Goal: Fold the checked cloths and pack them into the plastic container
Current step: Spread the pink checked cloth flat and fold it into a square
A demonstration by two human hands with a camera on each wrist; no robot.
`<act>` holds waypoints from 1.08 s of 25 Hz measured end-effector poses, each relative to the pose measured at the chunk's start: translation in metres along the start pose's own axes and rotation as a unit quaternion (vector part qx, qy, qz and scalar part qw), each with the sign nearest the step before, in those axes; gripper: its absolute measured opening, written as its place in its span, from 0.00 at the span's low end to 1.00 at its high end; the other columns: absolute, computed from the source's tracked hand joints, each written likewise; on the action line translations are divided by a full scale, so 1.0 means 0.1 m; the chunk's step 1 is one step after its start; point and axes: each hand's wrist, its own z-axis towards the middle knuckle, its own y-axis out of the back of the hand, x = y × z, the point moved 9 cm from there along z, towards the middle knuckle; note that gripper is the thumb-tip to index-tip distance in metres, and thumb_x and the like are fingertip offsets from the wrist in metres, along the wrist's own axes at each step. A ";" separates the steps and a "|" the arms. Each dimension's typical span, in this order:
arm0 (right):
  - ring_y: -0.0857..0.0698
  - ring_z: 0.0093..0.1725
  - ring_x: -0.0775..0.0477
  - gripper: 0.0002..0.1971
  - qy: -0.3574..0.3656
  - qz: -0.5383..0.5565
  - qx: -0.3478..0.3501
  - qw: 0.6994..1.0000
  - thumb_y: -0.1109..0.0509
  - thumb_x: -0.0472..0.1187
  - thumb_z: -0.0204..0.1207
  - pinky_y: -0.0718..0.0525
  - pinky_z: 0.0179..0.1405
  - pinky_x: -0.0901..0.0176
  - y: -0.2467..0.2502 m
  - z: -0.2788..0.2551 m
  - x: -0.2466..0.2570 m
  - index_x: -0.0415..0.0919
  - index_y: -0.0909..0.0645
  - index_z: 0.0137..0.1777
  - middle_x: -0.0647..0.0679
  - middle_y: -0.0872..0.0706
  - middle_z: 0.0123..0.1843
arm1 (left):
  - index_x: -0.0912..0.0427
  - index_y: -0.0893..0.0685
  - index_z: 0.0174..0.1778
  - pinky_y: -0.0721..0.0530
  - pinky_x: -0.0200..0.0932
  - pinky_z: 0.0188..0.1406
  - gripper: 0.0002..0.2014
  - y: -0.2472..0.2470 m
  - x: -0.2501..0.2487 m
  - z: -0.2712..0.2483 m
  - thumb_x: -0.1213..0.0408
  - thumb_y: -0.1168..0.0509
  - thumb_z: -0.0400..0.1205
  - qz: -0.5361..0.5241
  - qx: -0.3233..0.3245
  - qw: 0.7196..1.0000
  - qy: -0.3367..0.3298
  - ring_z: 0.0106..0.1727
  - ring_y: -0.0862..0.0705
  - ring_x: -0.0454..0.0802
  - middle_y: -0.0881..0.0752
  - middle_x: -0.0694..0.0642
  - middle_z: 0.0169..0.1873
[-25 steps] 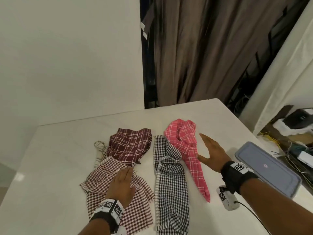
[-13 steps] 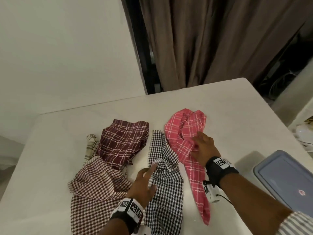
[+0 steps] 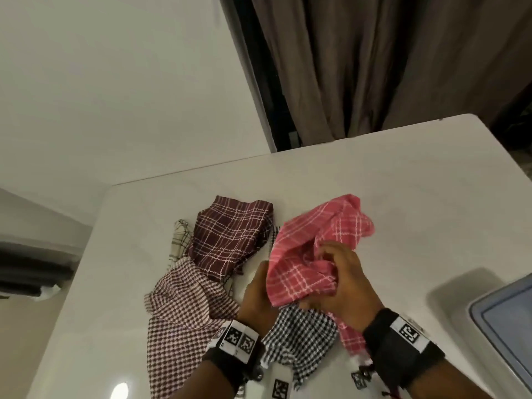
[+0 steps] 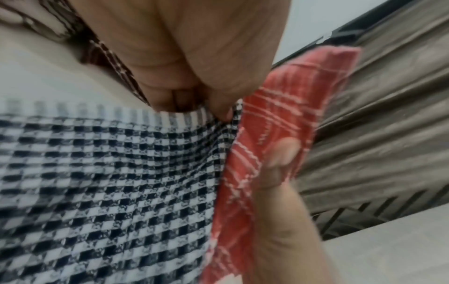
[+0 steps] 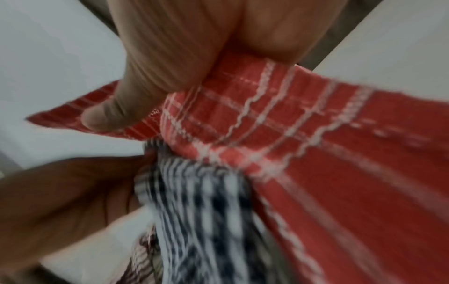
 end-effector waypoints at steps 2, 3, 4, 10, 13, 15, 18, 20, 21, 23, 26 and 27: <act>0.32 0.74 0.58 0.50 -0.034 -0.024 0.031 0.999 0.25 0.78 0.51 0.29 0.74 0.57 -0.28 -0.06 -0.21 0.62 0.33 0.74 0.59 0.32 0.76 | 0.56 0.25 0.71 0.14 0.33 0.49 0.20 -0.14 -0.23 0.02 0.73 0.35 0.84 -0.120 0.065 0.990 0.035 0.48 0.13 0.28 0.15 0.45 0.55; 0.28 0.73 0.54 0.45 -0.060 -0.018 0.021 0.998 0.27 0.78 0.55 0.25 0.73 0.53 -0.34 -0.07 -0.35 0.61 0.30 0.73 0.57 0.28 0.74 | 0.55 0.25 0.72 0.13 0.36 0.51 0.17 -0.18 -0.31 0.04 0.68 0.36 0.86 -0.105 0.090 0.990 0.026 0.51 0.12 0.32 0.14 0.46 0.57; 0.24 0.71 0.49 0.39 -0.082 -0.018 0.008 0.996 0.24 0.71 0.61 0.23 0.70 0.53 -0.37 -0.10 -0.48 0.58 0.26 0.70 0.54 0.24 0.71 | 0.51 0.23 0.70 0.12 0.41 0.54 0.17 -0.14 -0.29 0.05 0.60 0.34 0.85 -0.044 0.089 0.995 0.007 0.54 0.12 0.36 0.14 0.44 0.59; 0.25 0.71 0.36 0.31 -0.095 -0.142 0.023 0.985 0.20 0.45 0.69 0.26 0.68 0.53 -0.39 -0.27 -0.74 0.44 0.23 0.72 0.43 0.22 0.69 | 0.35 0.46 0.81 0.27 0.71 0.73 0.51 1.10 0.79 0.25 0.41 0.22 0.67 0.436 -0.005 0.892 0.115 0.82 0.39 0.62 0.46 0.53 0.84; 0.27 0.73 0.38 0.31 -0.127 -0.139 0.035 0.981 0.22 0.44 0.73 0.30 0.70 0.56 -0.37 -0.29 -0.75 0.44 0.26 0.75 0.43 0.25 0.73 | 0.26 0.57 0.81 0.35 0.76 0.75 0.60 1.29 1.34 0.22 0.40 0.20 0.62 0.491 0.091 0.852 0.156 0.85 0.55 0.70 0.67 0.55 0.85; 0.26 0.73 0.39 0.30 -0.144 -0.140 0.039 0.979 0.23 0.42 0.74 0.31 0.71 0.57 -0.39 -0.32 -0.68 0.43 0.27 0.76 0.42 0.25 0.73 | 0.28 0.53 0.82 0.33 0.70 0.77 0.56 1.25 1.53 0.15 0.42 0.20 0.65 0.476 0.124 0.854 0.167 0.84 0.49 0.74 0.62 0.60 0.85; 0.18 0.62 0.50 0.24 -0.128 -0.097 -0.004 0.987 0.24 0.45 0.75 0.27 0.62 0.64 -0.37 -0.37 -0.42 0.48 0.21 0.71 0.49 0.16 0.66 | 0.35 0.37 0.78 0.24 0.66 0.73 0.42 1.35 1.57 0.23 0.45 0.24 0.69 0.449 0.054 0.881 0.138 0.75 0.31 0.73 0.42 0.62 0.82; 0.17 0.50 0.62 0.19 -0.101 -0.075 -0.041 0.991 0.25 0.49 0.74 0.23 0.53 0.71 -0.45 -0.39 -0.04 0.48 0.17 0.64 0.60 0.14 0.54 | 0.42 0.28 0.73 0.18 0.60 0.66 0.32 1.47 1.54 0.23 0.52 0.26 0.72 0.419 0.017 0.903 0.093 0.65 0.21 0.66 0.28 0.60 0.74; 0.17 0.47 0.65 0.17 -0.086 -0.071 -0.059 0.992 0.24 0.47 0.73 0.20 0.52 0.70 -0.52 -0.39 0.19 0.49 0.16 0.61 0.62 0.14 0.50 | 0.45 0.26 0.72 0.16 0.57 0.63 0.29 1.56 1.54 0.20 0.55 0.27 0.73 0.397 0.006 0.915 0.079 0.62 0.18 0.63 0.24 0.59 0.69; 0.15 0.48 0.60 0.15 -0.067 -0.063 -0.077 0.993 0.24 0.36 0.72 0.16 0.57 0.59 -0.70 -0.37 0.63 0.49 0.15 0.58 0.61 0.13 0.49 | 0.48 0.24 0.70 0.15 0.53 0.59 0.27 1.75 1.56 0.11 0.58 0.28 0.74 0.346 -0.013 0.936 0.065 0.59 0.17 0.59 0.21 0.57 0.64; 0.14 0.48 0.66 0.15 0.004 -0.041 -0.087 0.995 0.25 0.33 0.73 0.20 0.53 0.75 -1.19 -0.27 1.60 0.58 0.15 0.48 0.70 0.11 0.43 | 0.45 0.24 0.66 0.15 0.53 0.59 0.24 2.36 1.68 -0.17 0.55 0.29 0.74 0.264 -0.058 0.962 0.040 0.59 0.17 0.57 0.18 0.56 0.62; 0.14 0.47 0.69 0.17 0.032 -0.035 -0.087 0.995 0.24 0.32 0.73 0.22 0.50 0.80 -1.33 -0.22 1.91 0.60 0.16 0.46 0.74 0.12 0.43 | 0.45 0.25 0.67 0.16 0.54 0.61 0.25 2.57 1.71 -0.25 0.52 0.29 0.74 0.249 -0.071 0.965 0.034 0.61 0.17 0.58 0.19 0.57 0.63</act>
